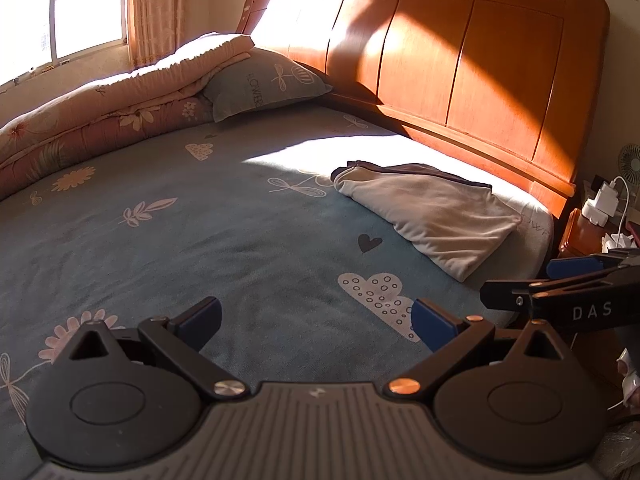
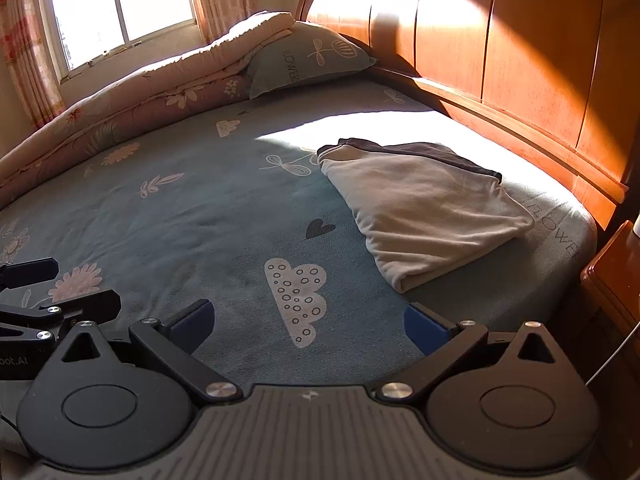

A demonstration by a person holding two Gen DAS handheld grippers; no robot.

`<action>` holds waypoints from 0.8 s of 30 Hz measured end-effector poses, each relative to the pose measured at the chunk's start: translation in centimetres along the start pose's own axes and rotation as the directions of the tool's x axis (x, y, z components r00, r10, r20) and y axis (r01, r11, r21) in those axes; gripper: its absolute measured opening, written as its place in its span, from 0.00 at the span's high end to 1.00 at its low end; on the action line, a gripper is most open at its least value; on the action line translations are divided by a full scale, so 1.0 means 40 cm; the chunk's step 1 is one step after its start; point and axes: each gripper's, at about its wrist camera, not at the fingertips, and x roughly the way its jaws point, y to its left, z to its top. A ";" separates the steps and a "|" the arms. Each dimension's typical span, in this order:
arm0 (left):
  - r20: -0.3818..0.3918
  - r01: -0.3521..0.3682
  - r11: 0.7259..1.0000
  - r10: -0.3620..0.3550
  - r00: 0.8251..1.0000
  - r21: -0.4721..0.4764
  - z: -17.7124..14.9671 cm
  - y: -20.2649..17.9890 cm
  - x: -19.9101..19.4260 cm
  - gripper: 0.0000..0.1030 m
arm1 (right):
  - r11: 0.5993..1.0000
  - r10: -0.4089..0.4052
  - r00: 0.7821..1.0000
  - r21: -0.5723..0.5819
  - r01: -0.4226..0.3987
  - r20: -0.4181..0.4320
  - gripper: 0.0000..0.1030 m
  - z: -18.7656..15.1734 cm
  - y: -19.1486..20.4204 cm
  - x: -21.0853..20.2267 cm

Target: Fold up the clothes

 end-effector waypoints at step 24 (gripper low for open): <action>-0.033 -0.022 1.000 0.022 0.999 0.005 -0.002 -0.002 0.018 0.02 | 1.000 0.005 1.000 -0.010 -0.005 -0.009 0.00 0.002 -0.001 0.007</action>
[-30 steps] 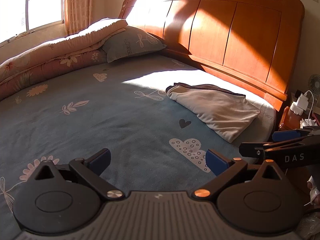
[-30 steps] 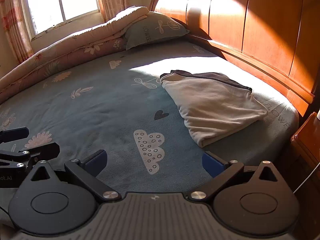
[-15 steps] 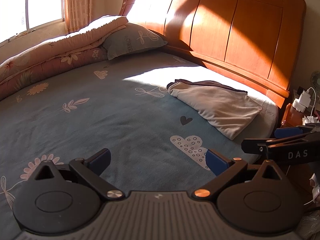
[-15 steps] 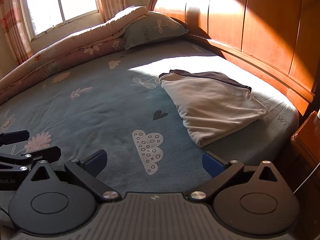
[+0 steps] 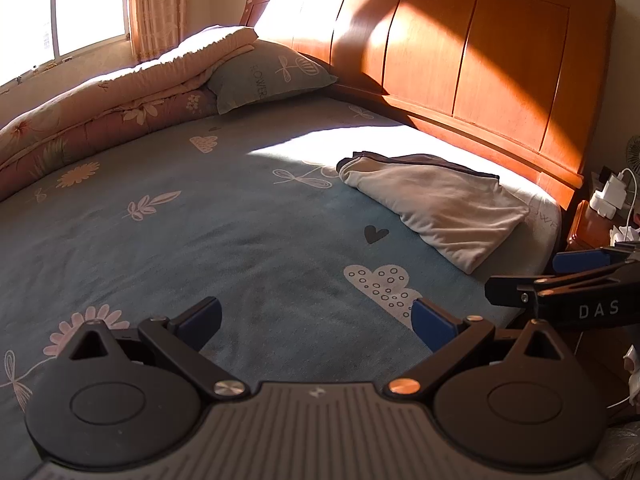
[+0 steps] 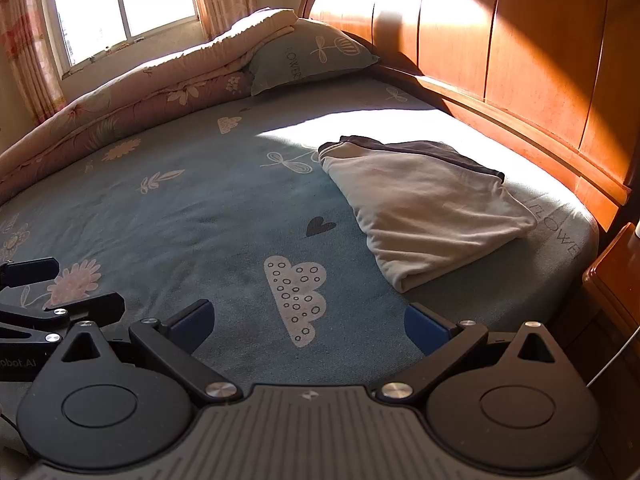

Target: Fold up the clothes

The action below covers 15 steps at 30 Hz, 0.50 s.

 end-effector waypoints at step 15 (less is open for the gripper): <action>-0.014 0.004 1.000 -0.004 1.000 0.000 -0.005 -0.002 0.009 0.02 | 1.000 -0.003 1.000 -0.009 0.003 -0.008 0.00 -0.001 0.001 0.006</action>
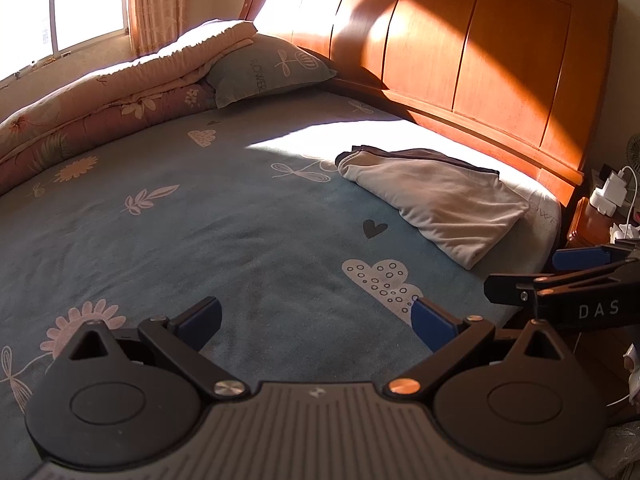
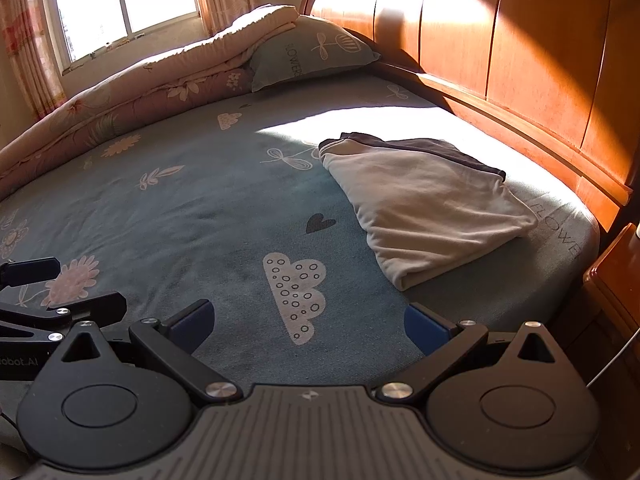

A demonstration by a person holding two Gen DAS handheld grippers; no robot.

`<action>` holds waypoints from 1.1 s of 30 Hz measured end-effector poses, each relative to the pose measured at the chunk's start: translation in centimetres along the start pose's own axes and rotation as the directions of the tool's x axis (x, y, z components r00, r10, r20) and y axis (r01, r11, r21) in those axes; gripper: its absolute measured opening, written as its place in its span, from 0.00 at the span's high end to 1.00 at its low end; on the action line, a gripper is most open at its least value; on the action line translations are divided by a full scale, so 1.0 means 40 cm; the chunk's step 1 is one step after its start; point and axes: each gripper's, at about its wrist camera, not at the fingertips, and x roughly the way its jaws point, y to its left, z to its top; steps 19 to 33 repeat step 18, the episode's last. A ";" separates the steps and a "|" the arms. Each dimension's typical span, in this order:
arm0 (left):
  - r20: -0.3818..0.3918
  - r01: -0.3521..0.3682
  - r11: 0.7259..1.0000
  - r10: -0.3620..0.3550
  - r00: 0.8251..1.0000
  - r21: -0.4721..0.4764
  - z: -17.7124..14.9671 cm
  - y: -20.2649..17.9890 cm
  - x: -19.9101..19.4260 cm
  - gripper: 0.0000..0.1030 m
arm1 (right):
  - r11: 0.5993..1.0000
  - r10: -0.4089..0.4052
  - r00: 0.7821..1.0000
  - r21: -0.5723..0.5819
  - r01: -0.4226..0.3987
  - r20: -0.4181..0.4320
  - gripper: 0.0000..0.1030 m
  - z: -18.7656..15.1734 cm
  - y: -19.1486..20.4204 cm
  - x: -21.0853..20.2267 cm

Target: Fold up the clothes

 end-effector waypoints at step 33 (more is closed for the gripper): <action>-0.008 -0.002 1.000 0.002 1.000 0.012 0.001 -0.012 0.001 0.02 | 1.000 0.002 1.000 0.001 -0.002 -0.004 0.00 -0.001 -0.004 0.006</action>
